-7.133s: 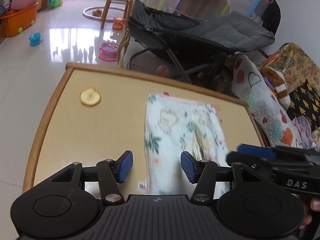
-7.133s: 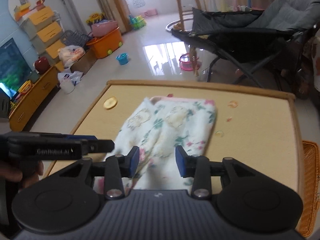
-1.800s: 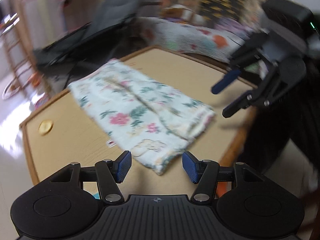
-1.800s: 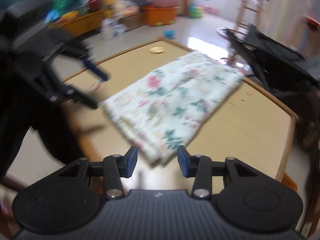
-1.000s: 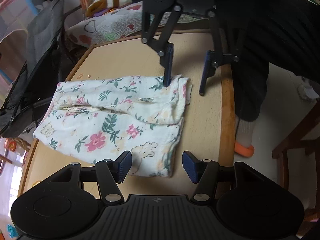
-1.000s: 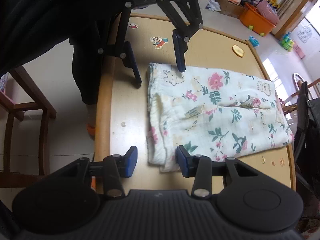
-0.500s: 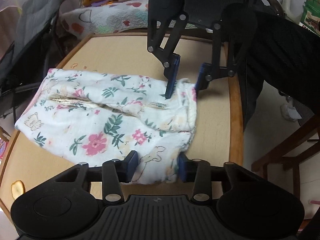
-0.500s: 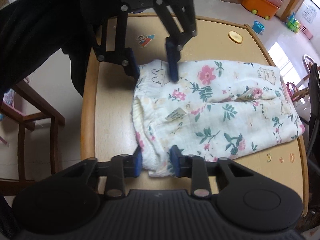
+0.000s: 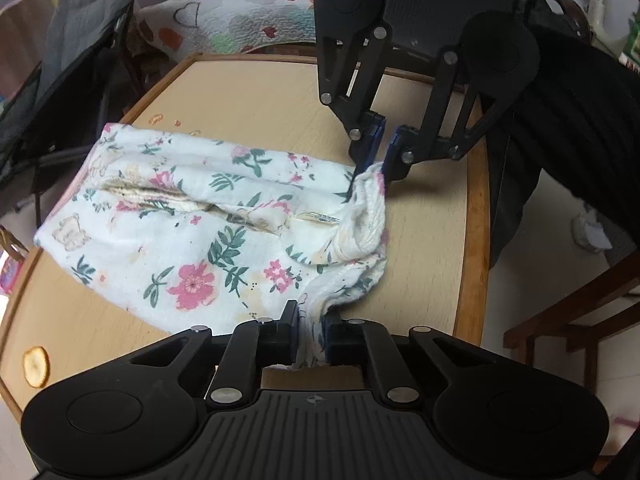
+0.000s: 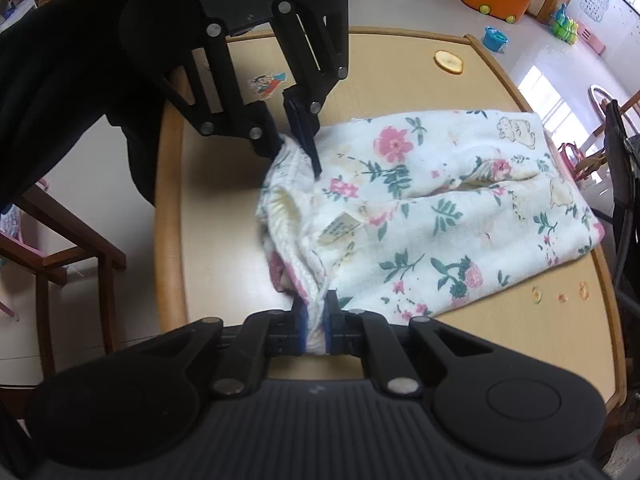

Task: Fold clothes

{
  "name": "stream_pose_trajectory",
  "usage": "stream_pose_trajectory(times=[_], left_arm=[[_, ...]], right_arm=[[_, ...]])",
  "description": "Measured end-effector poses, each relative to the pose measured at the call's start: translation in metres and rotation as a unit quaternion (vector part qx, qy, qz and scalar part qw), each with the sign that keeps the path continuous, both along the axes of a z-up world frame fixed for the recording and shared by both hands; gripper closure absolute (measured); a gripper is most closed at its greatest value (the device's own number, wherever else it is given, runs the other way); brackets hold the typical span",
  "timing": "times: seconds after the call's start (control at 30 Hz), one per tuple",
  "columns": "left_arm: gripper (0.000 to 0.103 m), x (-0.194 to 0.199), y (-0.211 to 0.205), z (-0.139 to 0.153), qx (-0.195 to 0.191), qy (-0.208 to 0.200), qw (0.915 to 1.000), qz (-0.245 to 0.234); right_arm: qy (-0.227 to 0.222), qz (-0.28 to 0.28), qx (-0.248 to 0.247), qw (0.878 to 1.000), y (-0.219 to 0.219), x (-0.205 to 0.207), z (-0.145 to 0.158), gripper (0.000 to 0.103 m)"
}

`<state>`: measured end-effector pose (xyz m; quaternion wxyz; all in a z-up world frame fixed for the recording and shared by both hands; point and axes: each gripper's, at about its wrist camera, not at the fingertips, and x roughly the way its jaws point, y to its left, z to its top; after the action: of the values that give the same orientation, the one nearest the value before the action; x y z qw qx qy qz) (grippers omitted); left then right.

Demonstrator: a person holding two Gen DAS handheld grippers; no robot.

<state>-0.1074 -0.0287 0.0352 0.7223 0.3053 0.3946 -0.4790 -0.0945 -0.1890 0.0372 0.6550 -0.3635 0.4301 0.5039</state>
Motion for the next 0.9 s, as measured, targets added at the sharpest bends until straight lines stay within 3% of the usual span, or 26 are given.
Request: stream_pose_trajectory(times=[0.43, 0.7, 0.9], left_arm=[[0.092, -0.027, -0.005, 0.008, -0.031, 0.088, 0.9956, -0.006], [0.092, 0.006, 0.012, 0.016, -0.079, 0.101, 0.9887, 0.077], [0.092, 0.028, 0.017, 0.014, -0.075, 0.1, 0.9835, 0.13]], right_arm=[[0.077, 0.005, 0.008, 0.997, -0.007, -0.027, 0.01, 0.095], [0.113, -0.033, 0.021, 0.993, -0.008, 0.007, 0.02, 0.095], [0.128, -0.057, 0.009, 0.99, -0.004, 0.03, 0.014, 0.092]])
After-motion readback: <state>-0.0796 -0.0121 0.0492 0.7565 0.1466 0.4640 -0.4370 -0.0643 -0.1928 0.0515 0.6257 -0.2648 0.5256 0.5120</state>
